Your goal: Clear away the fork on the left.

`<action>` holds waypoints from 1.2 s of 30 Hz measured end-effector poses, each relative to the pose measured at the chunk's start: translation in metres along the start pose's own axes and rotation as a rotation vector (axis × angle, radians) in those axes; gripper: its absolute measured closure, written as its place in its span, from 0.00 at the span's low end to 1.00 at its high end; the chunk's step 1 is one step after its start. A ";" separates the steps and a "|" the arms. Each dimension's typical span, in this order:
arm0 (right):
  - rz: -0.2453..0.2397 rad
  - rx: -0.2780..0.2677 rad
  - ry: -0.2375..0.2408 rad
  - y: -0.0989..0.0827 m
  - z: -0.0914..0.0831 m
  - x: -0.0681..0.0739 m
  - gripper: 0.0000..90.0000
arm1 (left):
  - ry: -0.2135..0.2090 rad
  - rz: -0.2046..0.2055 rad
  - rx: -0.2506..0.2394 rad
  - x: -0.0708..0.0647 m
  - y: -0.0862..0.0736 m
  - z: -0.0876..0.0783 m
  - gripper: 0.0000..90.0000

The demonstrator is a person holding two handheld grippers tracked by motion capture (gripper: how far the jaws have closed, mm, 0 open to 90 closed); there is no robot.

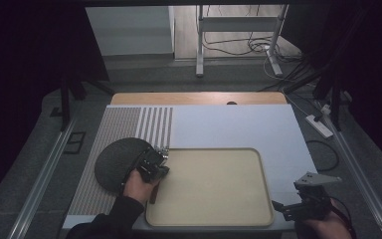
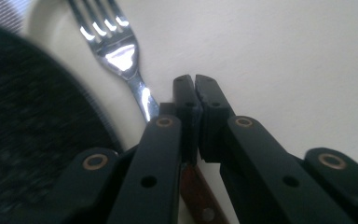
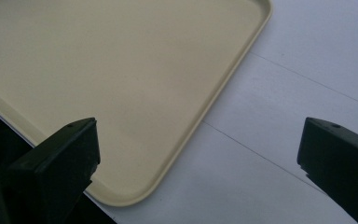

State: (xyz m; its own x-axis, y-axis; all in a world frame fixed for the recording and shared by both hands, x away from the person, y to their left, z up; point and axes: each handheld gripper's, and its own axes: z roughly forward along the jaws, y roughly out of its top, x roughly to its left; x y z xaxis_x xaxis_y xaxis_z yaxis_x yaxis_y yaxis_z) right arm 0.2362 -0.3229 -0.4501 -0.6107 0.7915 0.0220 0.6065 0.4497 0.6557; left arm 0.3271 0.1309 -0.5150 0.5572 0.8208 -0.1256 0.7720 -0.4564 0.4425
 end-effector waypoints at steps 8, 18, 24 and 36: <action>0.002 0.002 -0.001 0.000 0.000 0.000 0.00 | -0.031 0.008 -0.039 0.000 0.001 -0.003 0.87; 0.006 -0.002 0.003 0.000 0.000 0.000 0.00 | -0.059 0.087 -0.143 0.000 0.001 -0.019 0.48; 0.007 -0.002 0.004 0.000 0.000 -0.001 0.00 | -0.114 0.070 -0.198 0.009 -0.003 -0.029 0.19; 0.010 -0.002 0.003 0.000 0.000 -0.001 0.00 | -0.117 0.093 -0.235 0.017 -0.019 -0.051 0.00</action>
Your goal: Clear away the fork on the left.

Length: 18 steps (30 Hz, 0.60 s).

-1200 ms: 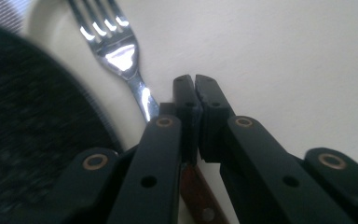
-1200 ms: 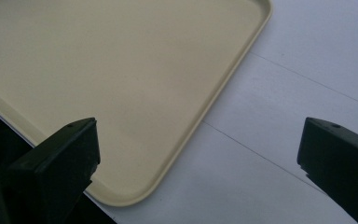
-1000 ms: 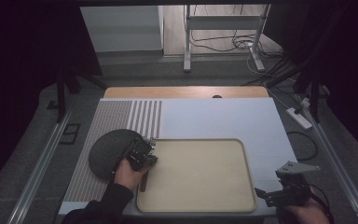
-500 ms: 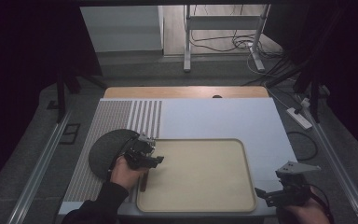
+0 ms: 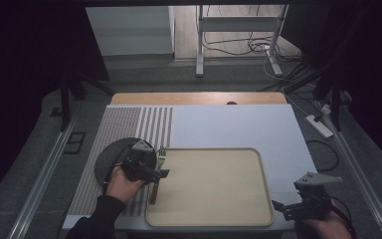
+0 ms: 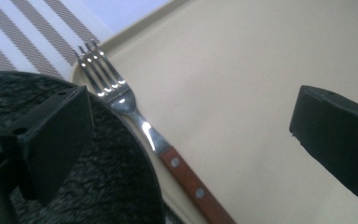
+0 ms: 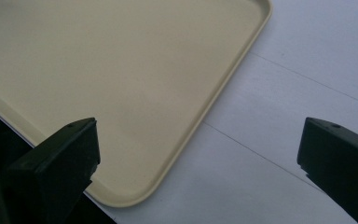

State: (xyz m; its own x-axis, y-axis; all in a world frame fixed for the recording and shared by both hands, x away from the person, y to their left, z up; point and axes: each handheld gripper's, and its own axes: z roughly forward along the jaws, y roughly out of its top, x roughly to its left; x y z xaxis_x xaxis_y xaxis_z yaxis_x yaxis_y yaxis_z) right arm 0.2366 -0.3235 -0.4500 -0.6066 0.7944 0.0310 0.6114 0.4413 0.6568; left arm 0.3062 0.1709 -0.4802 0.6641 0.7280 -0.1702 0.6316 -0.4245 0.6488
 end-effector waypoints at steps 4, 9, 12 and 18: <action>0.002 -0.001 -0.001 0.000 0.000 0.000 0.00 | 0.001 -0.004 -0.027 0.002 -0.009 -0.009 0.00; 0.004 -0.004 0.000 0.000 0.000 0.000 0.00 | 0.010 -0.014 -0.064 0.001 -0.017 -0.021 0.00; 0.004 -0.004 -0.001 0.000 0.000 0.000 0.00 | 0.012 -0.027 -0.074 0.001 -0.022 -0.027 0.00; 0.006 -0.004 -0.002 0.000 0.000 0.000 0.00 | 0.035 -0.047 -0.104 0.001 -0.035 -0.042 0.00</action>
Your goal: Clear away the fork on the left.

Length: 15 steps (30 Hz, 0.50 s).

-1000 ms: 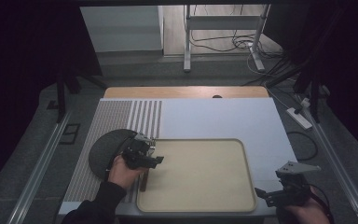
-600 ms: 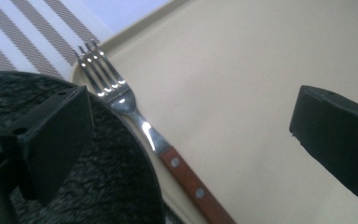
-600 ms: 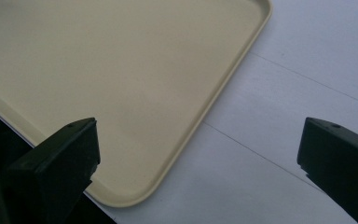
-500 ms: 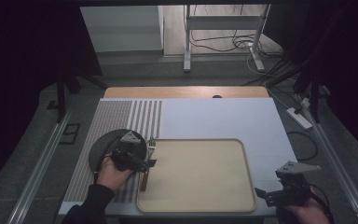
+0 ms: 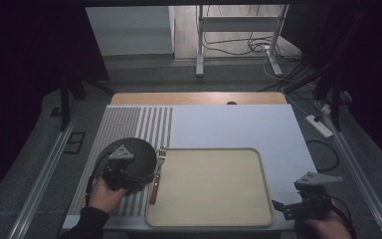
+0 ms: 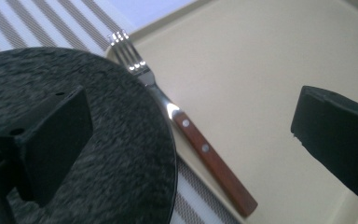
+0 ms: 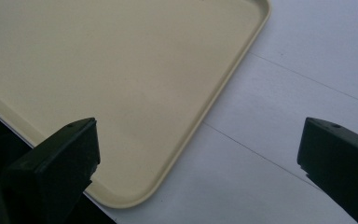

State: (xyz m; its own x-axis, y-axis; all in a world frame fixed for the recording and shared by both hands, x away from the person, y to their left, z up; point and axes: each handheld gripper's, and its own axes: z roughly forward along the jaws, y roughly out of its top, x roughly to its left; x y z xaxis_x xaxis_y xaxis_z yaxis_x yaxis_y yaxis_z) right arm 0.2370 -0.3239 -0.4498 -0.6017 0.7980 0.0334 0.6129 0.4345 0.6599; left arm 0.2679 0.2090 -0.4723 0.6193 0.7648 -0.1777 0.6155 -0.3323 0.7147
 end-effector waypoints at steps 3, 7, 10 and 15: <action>0.007 -0.001 0.000 0.000 0.000 0.000 0.00 | 0.016 -0.005 -0.013 0.000 -0.006 -0.007 0.00; 0.014 -0.004 -0.002 0.000 -0.001 -0.001 0.00 | 0.024 -0.011 -0.017 -0.001 -0.013 -0.015 0.00; 0.012 -0.004 -0.002 0.000 -0.001 -0.001 0.00 | 0.032 -0.020 -0.015 -0.001 -0.018 -0.019 0.00; 0.015 -0.007 -0.001 0.000 -0.001 -0.001 0.00 | 0.048 -0.042 -0.035 -0.001 -0.027 -0.031 0.00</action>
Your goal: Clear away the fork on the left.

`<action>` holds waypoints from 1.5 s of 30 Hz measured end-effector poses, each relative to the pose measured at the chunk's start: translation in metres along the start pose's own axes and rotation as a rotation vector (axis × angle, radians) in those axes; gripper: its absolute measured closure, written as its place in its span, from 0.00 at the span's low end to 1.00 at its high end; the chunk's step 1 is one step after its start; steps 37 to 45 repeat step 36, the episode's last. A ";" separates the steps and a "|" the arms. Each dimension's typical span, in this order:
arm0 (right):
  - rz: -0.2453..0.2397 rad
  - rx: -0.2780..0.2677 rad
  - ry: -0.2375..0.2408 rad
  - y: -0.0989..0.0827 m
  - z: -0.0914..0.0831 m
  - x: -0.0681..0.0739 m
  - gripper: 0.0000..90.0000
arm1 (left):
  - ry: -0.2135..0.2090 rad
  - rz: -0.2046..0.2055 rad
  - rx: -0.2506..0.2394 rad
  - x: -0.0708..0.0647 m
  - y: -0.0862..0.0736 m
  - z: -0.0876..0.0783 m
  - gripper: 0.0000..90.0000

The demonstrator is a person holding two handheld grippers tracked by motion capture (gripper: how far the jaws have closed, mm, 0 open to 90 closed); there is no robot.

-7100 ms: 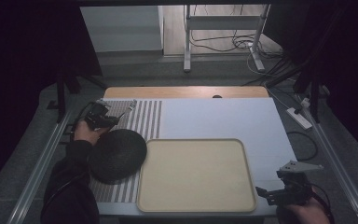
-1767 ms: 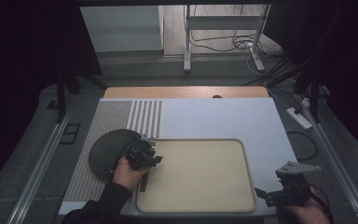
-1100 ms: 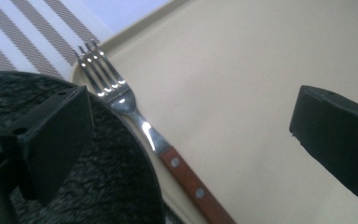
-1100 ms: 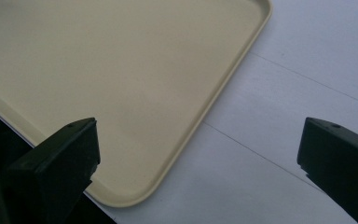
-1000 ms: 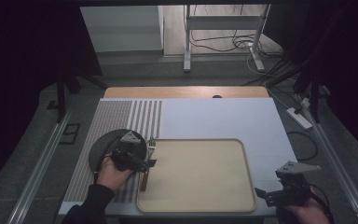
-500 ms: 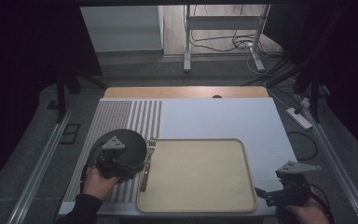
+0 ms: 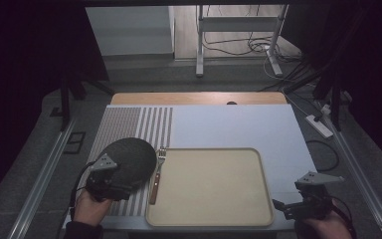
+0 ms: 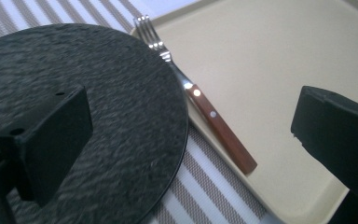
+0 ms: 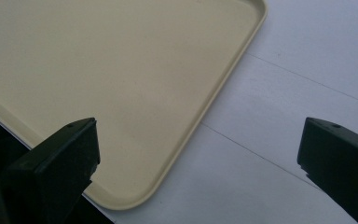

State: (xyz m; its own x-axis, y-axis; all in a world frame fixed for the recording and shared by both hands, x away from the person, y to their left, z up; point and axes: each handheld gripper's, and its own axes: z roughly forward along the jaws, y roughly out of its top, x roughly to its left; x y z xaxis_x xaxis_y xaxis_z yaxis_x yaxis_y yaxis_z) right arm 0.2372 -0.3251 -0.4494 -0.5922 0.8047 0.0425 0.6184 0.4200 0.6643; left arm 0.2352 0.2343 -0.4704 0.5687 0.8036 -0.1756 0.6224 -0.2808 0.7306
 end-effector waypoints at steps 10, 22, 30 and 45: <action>-0.005 0.003 -0.001 0.000 0.000 0.001 0.00 | 0.029 -0.041 -0.018 0.001 -0.021 -0.022 0.00; -0.003 0.004 -0.005 0.000 0.000 0.001 0.00 | 0.062 -0.069 -0.018 0.001 -0.040 -0.038 0.00; 0.002 0.007 -0.007 0.000 0.000 0.001 0.00 | 0.095 -0.094 -0.009 0.002 -0.046 -0.044 0.00; -0.005 0.007 -0.006 0.000 0.001 0.001 0.00 | 0.096 -0.100 0.015 0.003 -0.044 -0.041 0.00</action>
